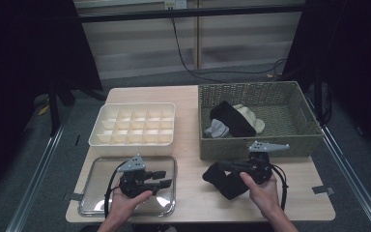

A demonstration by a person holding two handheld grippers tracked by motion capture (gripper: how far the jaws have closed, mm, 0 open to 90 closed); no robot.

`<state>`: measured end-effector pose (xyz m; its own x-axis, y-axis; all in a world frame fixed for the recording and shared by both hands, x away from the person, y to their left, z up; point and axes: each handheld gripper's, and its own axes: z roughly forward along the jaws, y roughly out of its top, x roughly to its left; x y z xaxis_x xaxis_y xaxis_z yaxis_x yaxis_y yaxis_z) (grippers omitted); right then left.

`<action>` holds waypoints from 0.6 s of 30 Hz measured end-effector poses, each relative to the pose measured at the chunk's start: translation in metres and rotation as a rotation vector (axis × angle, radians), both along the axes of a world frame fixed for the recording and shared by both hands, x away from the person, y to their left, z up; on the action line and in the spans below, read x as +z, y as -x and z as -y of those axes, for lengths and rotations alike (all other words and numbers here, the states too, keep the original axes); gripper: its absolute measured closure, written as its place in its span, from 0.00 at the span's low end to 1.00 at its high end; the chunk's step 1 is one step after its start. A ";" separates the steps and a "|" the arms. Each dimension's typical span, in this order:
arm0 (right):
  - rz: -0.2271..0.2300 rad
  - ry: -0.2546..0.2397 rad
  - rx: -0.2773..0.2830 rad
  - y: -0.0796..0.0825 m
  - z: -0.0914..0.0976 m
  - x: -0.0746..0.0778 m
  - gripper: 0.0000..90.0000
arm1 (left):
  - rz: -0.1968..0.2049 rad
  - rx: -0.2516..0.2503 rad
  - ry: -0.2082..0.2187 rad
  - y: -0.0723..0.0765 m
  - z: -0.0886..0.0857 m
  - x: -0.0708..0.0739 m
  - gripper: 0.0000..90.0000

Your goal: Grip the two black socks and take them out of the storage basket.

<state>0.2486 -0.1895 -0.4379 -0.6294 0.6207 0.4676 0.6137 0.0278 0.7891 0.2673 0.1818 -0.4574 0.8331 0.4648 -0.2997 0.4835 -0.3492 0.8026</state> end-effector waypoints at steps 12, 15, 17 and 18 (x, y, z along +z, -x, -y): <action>-0.078 0.037 0.038 -0.005 -0.012 -0.029 0.99 | -0.024 -0.058 0.014 0.000 0.011 0.000 0.66; -0.095 0.056 0.044 -0.001 -0.007 -0.034 0.96 | -0.014 -0.076 0.003 0.001 0.019 0.001 0.66; -0.100 0.066 0.037 0.001 -0.004 -0.034 0.94 | -0.016 -0.086 0.003 0.001 0.024 0.000 0.66; -0.101 0.065 0.031 0.002 -0.001 -0.034 0.92 | -0.014 -0.093 -0.004 0.001 0.027 0.000 0.67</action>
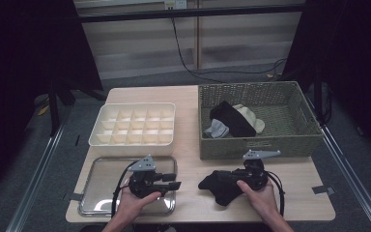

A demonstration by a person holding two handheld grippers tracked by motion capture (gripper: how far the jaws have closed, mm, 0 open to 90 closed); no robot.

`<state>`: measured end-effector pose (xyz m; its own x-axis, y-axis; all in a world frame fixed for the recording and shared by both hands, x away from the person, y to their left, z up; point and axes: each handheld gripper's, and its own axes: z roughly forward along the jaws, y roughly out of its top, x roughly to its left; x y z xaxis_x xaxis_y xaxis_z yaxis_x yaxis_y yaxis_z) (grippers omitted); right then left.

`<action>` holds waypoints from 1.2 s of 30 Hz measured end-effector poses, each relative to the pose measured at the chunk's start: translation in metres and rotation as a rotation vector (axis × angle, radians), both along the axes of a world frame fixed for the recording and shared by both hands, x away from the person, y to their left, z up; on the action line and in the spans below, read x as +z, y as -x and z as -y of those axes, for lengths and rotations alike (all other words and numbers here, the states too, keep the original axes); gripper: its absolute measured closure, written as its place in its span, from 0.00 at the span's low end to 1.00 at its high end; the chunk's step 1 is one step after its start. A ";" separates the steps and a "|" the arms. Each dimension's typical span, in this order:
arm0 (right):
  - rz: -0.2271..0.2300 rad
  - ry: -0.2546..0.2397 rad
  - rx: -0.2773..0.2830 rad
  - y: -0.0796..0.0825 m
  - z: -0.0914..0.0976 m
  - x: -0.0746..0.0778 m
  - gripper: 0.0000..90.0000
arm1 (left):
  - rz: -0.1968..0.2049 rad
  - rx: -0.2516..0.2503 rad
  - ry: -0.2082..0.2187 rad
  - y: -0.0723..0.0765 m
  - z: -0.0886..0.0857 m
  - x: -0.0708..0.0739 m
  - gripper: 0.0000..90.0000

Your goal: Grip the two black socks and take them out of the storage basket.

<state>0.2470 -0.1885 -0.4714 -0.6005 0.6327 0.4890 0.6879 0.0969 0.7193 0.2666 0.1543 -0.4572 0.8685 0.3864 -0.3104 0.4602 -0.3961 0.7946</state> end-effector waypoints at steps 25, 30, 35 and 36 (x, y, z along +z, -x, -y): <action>-0.016 0.124 -0.101 0.008 0.061 -0.016 0.80 | -0.015 -0.154 -0.008 -0.003 0.082 -0.009 0.67; -0.023 0.149 -0.112 0.004 0.066 -0.023 0.80 | -0.020 -0.161 -0.011 -0.002 0.082 -0.011 0.68; -0.039 0.183 -0.107 0.002 0.061 -0.029 0.82 | -0.024 -0.170 -0.018 0.001 0.083 -0.014 0.69; -0.040 0.191 -0.108 0.001 0.060 -0.029 0.83 | -0.025 -0.174 -0.019 0.001 0.084 -0.014 0.69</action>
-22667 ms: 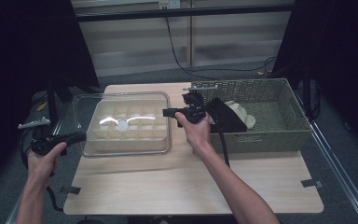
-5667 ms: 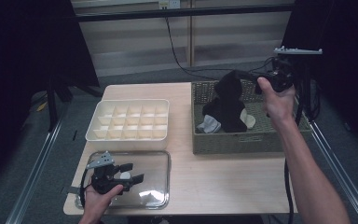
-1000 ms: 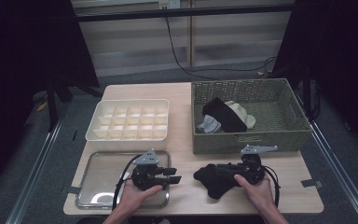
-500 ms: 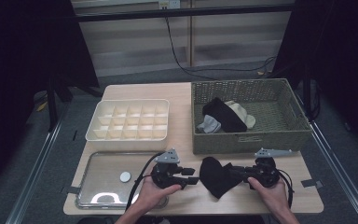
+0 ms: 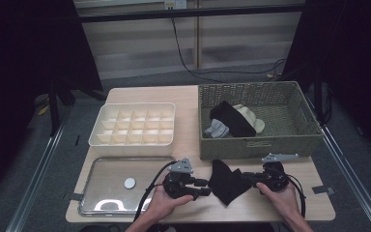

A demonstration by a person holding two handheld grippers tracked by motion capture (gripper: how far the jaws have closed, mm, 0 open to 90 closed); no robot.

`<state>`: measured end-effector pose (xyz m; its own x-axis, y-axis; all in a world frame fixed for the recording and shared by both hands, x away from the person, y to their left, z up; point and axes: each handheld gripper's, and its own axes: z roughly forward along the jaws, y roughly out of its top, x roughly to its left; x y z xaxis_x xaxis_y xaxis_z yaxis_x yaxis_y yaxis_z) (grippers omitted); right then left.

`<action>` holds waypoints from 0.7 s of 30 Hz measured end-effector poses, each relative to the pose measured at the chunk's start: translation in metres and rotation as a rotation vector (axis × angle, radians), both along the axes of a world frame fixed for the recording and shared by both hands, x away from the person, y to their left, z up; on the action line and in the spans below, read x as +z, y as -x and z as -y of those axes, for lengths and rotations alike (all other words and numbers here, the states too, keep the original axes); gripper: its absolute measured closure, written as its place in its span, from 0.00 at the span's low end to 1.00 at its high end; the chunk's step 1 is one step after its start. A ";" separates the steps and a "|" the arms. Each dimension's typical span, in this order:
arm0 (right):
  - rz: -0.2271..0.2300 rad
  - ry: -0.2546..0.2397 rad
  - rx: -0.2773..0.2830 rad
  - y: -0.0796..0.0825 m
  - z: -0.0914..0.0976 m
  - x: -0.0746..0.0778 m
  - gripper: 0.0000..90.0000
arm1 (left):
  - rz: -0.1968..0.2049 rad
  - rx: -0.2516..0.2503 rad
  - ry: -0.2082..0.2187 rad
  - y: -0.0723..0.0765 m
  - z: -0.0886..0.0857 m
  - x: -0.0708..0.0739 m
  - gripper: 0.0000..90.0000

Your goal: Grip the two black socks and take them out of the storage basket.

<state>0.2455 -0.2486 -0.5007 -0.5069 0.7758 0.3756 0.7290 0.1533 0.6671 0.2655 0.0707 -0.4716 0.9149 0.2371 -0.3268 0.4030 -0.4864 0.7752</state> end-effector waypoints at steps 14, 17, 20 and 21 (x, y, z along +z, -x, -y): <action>-0.016 -0.003 0.022 0.007 -0.021 -0.001 0.98 | -0.010 -0.025 -0.021 0.004 0.008 -0.006 0.66; -0.014 -0.026 0.025 0.009 -0.024 0.000 0.98 | -0.019 -0.032 -0.025 0.005 0.011 -0.007 0.63; -0.012 -0.029 0.037 0.012 -0.028 0.001 0.99 | -0.024 -0.037 -0.033 0.005 0.015 -0.009 0.61; -0.009 -0.029 0.041 0.013 -0.029 0.002 0.99 | -0.023 -0.041 -0.034 0.006 0.017 -0.010 0.61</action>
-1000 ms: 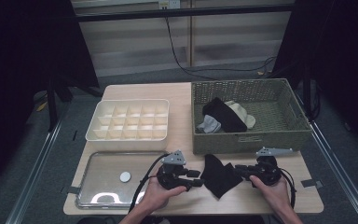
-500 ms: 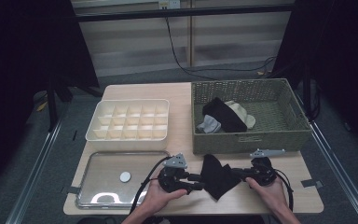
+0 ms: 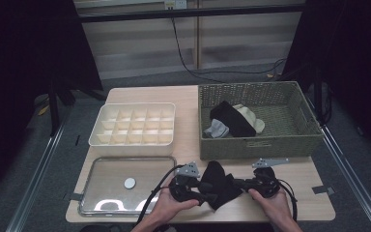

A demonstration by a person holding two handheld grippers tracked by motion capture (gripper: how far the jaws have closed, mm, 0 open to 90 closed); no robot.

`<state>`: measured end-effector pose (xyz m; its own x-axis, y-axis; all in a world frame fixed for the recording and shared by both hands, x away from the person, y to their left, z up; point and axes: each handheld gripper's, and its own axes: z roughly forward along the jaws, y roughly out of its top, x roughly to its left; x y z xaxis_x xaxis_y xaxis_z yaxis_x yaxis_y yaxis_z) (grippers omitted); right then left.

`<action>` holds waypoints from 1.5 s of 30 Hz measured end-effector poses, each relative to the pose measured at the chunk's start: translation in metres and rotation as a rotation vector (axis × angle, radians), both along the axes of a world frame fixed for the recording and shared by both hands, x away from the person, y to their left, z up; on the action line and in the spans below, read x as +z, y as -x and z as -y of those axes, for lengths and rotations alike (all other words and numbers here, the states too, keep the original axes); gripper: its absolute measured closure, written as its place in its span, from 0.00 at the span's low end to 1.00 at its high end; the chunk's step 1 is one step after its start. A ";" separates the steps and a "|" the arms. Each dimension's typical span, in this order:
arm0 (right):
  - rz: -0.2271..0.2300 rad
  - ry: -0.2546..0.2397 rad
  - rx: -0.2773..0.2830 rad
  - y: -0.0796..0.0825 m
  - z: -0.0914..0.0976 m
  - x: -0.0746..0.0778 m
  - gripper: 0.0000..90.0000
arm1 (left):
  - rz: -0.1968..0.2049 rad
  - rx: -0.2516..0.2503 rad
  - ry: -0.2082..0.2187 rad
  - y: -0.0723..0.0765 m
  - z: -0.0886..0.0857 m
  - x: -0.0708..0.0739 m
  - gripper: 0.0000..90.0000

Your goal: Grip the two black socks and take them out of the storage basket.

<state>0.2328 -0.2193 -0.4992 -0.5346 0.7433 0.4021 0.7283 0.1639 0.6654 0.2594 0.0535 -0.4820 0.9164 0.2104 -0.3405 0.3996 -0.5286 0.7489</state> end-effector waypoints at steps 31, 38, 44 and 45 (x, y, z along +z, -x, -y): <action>-0.007 0.013 0.010 0.007 0.013 0.004 0.99 | -0.003 0.046 -0.081 -0.004 -0.027 -0.006 0.93; -0.016 0.022 0.010 0.004 0.010 0.001 0.99 | -0.011 0.100 -0.007 -0.011 -0.042 0.003 0.79; -0.018 0.021 0.008 0.002 0.010 0.000 0.99 | 0.016 0.104 0.053 -0.022 -0.028 0.018 0.73; -0.019 0.020 0.009 0.002 0.010 0.000 0.99 | 0.020 0.098 0.058 -0.024 -0.021 0.018 0.73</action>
